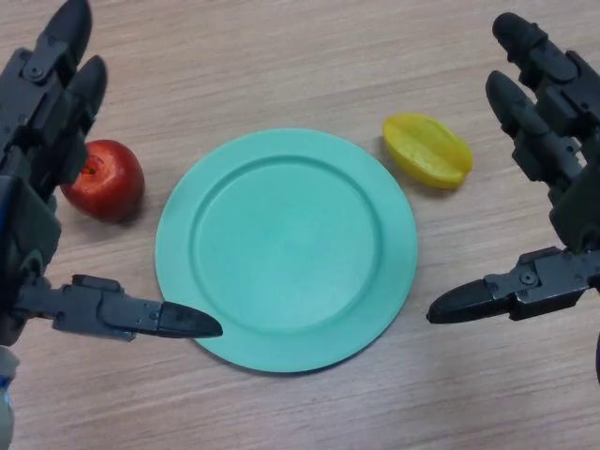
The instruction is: Pick up the red apple and place it on the plate
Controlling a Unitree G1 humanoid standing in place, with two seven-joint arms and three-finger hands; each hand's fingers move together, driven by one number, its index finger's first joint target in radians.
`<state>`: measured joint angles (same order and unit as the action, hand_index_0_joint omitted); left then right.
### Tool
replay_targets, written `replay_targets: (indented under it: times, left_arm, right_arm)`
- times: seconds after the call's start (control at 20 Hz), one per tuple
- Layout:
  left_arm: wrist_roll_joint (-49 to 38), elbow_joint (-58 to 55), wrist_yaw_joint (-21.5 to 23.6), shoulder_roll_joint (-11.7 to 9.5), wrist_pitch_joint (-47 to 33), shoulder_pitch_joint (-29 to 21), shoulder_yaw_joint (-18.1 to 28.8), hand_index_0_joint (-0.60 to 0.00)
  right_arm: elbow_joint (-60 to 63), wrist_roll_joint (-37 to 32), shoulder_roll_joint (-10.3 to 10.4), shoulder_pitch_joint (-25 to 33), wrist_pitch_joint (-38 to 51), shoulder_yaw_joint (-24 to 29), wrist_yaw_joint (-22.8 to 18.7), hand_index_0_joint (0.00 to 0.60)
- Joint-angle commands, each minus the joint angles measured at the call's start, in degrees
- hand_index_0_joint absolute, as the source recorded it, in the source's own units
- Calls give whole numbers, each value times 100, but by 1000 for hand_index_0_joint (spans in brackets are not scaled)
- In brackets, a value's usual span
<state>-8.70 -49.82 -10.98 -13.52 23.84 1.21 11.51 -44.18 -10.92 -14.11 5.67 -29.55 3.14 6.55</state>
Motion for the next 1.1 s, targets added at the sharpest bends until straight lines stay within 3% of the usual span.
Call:
replay_targets:
  times: [0.05, 0.25, 0.4, 0.5, 0.65, 0.85, 1.1]
  left_arm:
    - [55, -258, 34, -143, -708, -16, 201, 0]
    - [145, -122, 55, -46, -976, 124, 92, 0]
    - [67, -83, -4, -99, -859, 73, 231, 0]
    - [100, 309, -30, -241, -1024, -155, 438, 0]
    - [310, 1611, 80, -736, -1689, -829, 751, 0]
    - [564, 3041, 352, -1262, -2173, -1667, 693, 0]
    - [992, 4909, 1145, -1414, -3068, -2456, 286, 0]
  right_arm:
    - [-371, -244, -149, 180, 641, 373, -18, 0]
    - [-277, -186, -140, 266, 679, 310, -50, 0]
    - [-209, -223, -130, 273, 739, 289, -100, 0]
    - [-193, -190, -120, 254, 759, 229, -113, 0]
    - [-228, -274, -55, 183, 760, 236, -123, 0]
    - [-316, -395, -10, 99, 714, 114, -355, 0]
    - [-260, -409, -11, 101, 668, 164, -356, 0]
